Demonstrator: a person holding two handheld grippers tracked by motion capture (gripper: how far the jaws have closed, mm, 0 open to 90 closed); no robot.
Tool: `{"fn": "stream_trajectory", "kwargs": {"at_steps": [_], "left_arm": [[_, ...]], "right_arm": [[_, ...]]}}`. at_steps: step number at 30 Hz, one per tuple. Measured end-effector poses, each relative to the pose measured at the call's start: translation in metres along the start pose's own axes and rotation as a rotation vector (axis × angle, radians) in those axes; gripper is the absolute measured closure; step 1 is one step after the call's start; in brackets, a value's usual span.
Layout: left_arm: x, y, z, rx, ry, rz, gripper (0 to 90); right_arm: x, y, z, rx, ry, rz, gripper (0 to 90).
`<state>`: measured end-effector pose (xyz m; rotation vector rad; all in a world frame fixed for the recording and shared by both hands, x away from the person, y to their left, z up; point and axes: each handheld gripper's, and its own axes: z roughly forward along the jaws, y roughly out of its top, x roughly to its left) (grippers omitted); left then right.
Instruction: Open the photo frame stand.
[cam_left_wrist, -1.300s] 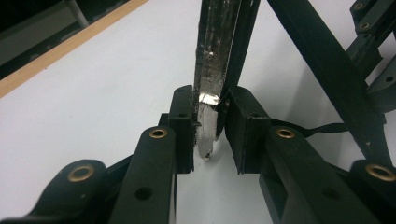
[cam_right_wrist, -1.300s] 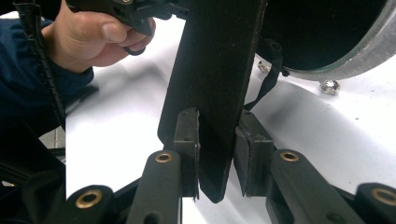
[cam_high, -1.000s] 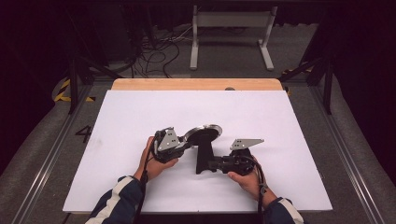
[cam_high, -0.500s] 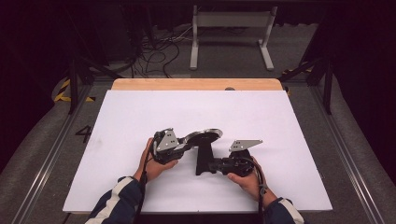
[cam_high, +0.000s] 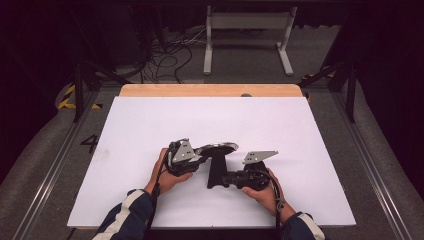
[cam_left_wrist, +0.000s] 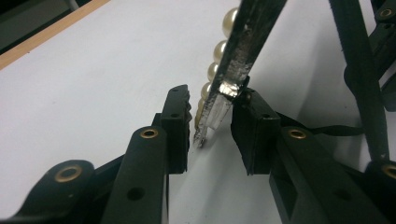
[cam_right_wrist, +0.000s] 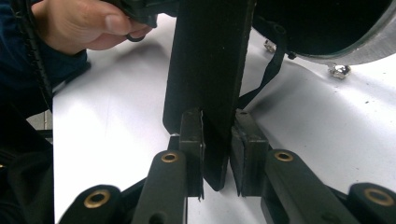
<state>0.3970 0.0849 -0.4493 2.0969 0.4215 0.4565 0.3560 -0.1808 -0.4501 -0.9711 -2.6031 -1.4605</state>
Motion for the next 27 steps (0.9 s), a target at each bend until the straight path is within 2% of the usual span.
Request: {"fn": "stream_trajectory", "kwargs": {"at_steps": [8,19,27], "left_arm": [[-0.0042,0.0024,0.0006,0.021,0.042,0.048,70.6],[-0.0055,0.0026,0.002,0.032,0.094,0.08,70.3],[-0.0021,0.0002,0.0005,0.025,0.064,0.057,70.6]], "right_arm": [[-0.0007,0.0005,-0.0021,-0.008,-0.006,0.001,76.6],[-0.0006,0.0006,-0.0001,0.001,-0.025,-0.006,76.4],[0.0021,0.0003,0.0025,0.019,-0.048,-0.028,76.4]]}}
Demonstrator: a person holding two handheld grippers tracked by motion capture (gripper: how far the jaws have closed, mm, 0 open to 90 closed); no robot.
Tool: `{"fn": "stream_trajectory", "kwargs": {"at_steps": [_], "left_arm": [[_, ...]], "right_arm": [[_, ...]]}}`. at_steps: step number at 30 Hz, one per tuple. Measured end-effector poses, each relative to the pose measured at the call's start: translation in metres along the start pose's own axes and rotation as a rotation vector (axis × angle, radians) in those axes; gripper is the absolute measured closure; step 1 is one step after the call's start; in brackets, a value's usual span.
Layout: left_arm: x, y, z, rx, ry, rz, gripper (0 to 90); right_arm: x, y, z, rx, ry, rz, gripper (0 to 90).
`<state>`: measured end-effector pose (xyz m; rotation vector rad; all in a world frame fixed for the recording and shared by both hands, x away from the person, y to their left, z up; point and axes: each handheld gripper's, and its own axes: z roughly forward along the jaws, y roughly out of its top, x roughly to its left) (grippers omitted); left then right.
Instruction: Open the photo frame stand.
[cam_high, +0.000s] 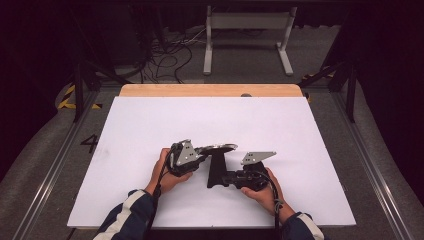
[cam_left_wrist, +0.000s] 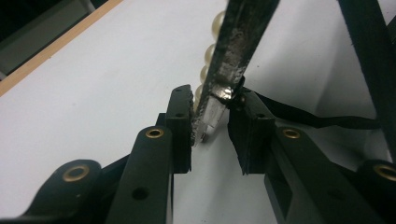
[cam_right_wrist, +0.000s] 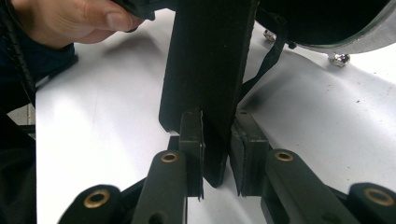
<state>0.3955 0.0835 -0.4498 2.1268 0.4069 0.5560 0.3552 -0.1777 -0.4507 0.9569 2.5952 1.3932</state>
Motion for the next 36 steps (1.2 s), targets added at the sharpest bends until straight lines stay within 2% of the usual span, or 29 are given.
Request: {"fn": "stream_trajectory", "kwargs": {"at_steps": [7,12,19,24,26,28,30,32,36], "left_arm": [[0.004,-0.002,-0.006,-0.024,-0.019,-0.029,67.4],[0.007,-0.003,-0.011,-0.031,-0.029,-0.035,63.4],[0.009,-0.005,-0.021,-0.016,-0.028,-0.022,53.2],[0.011,-0.006,-0.033,-0.028,-0.029,-0.041,44.5],[0.012,-0.006,-0.036,-0.022,-0.033,-0.033,39.3],[0.011,-0.007,-0.039,-0.015,-0.021,-0.045,31.9],[0.011,-0.007,-0.042,-0.016,-0.024,-0.051,29.3],[0.011,-0.008,-0.044,-0.016,-0.027,-0.06,27.9],[0.01,-0.008,-0.049,-0.009,-0.028,-0.068,24.0]], "right_arm": [[0.002,0.0,-0.002,0.001,-0.024,-0.012,76.6],[0.003,0.0,-0.008,-0.016,-0.04,-0.018,77.4],[0.009,0.001,-0.016,-0.032,-0.1,-0.052,79.6],[0.016,0.001,-0.023,-0.046,-0.123,-0.096,80.7],[0.019,0.002,-0.025,-0.053,-0.14,-0.123,80.8],[0.022,0.003,-0.027,-0.057,-0.156,-0.138,80.5],[0.024,0.004,-0.028,-0.063,-0.159,-0.146,80.5],[0.028,0.005,-0.031,-0.084,-0.169,-0.166,79.1],[0.035,0.006,-0.034,-0.109,-0.195,-0.184,69.7]]}}
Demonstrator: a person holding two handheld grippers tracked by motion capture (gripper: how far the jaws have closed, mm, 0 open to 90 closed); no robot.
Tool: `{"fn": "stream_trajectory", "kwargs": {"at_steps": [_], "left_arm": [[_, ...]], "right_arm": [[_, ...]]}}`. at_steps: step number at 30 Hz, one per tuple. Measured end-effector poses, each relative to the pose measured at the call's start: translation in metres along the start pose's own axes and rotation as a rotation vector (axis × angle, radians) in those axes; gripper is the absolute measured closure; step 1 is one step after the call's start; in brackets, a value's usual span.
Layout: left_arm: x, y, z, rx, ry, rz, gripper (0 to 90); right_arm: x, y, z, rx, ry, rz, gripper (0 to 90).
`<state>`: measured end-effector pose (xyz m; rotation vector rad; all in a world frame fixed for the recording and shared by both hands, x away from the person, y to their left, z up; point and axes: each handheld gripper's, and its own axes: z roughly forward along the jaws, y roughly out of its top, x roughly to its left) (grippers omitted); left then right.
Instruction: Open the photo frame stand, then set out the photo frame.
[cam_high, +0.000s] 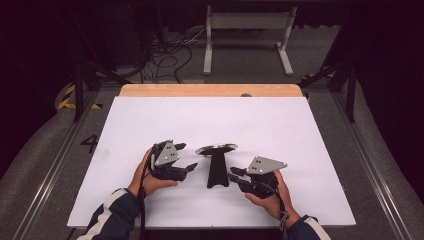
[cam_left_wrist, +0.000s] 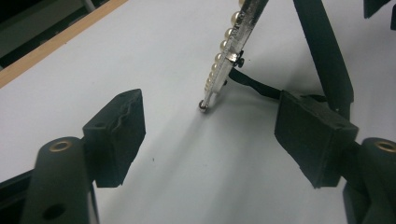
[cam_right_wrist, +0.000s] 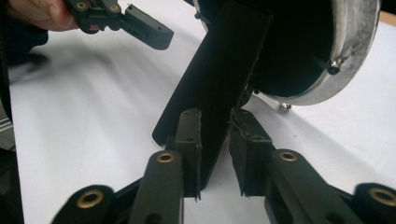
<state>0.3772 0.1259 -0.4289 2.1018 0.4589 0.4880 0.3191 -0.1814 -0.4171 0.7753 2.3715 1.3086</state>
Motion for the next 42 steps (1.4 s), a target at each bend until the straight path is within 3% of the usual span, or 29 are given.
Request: {"fn": "stream_trajectory", "kwargs": {"at_steps": [2,11,19,25,30,32,37,42], "left_arm": [[0.0,0.0,-0.001,0.004,0.0,0.002,22.7],[0.003,-0.007,-0.005,0.037,-0.005,-0.019,15.7],[-0.002,-0.007,0.004,0.053,-0.06,-0.031,8.4],[-0.003,-0.005,0.01,0.05,-0.051,-0.024,10.8],[-0.003,0.0,0.018,0.028,-0.038,-0.025,17.4],[-0.002,0.0,0.02,0.019,-0.028,-0.029,20.9],[0.0,0.001,0.023,0.012,-0.02,-0.029,29.3],[0.0,0.0,0.028,0.011,-0.039,-0.032,37.3]], "right_arm": [[0.003,0.002,-0.001,-0.002,-0.016,-0.013,63.3],[0.013,0.006,-0.001,-0.014,-0.018,-0.042,55.4],[0.021,0.008,0.003,-0.02,-0.004,-0.052,33.9],[0.024,0.008,0.007,-0.024,0.0,-0.053,31.8],[0.029,0.009,0.012,-0.022,-0.002,-0.057,41.5],[0.032,0.009,0.014,-0.025,0.009,-0.066,54.8],[0.037,0.008,0.019,-0.03,0.018,-0.075,75.1],[0.041,0.009,0.025,-0.019,0.029,-0.071,83.7]]}}
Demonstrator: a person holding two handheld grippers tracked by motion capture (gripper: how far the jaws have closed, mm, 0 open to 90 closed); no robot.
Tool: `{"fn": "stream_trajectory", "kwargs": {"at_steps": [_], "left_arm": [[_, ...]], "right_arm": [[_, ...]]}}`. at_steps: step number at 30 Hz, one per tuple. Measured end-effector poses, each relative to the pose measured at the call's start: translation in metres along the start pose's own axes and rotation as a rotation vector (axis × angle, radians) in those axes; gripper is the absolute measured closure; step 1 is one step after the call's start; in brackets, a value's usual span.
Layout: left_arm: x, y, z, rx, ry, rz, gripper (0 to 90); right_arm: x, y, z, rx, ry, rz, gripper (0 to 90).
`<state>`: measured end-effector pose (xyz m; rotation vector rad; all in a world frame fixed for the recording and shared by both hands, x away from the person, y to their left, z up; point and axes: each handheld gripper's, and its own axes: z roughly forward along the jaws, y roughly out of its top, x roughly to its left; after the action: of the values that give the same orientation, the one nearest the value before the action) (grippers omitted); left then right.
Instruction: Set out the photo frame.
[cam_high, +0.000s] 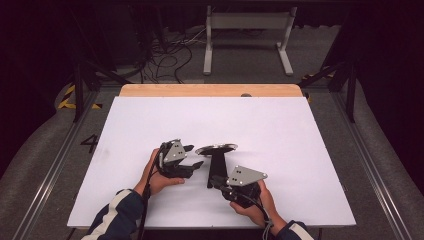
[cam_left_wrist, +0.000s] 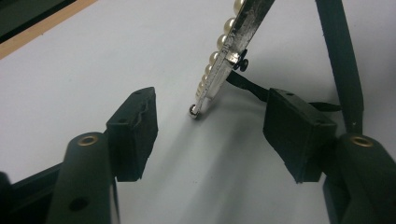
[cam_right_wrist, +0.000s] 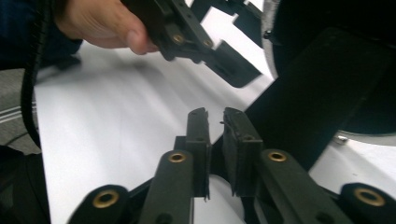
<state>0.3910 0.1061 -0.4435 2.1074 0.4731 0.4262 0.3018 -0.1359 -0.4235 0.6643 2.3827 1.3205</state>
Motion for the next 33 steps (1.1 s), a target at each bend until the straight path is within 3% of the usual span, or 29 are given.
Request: {"fn": "stream_trajectory", "kwargs": {"at_steps": [12,23,33], "left_arm": [[0.001,0.0,0.019,0.029,0.018,0.016,55.5],[-0.001,0.002,0.024,0.044,0.039,0.058,72.6],[-0.002,0.001,0.024,0.059,0.046,0.066,76.2]], "right_arm": [[0.018,-0.001,0.027,0.032,-0.032,-0.024,90.0],[0.024,-0.002,0.043,0.051,-0.094,-0.001,90.0],[0.031,0.0,0.053,0.078,-0.165,0.013,90.0]]}}
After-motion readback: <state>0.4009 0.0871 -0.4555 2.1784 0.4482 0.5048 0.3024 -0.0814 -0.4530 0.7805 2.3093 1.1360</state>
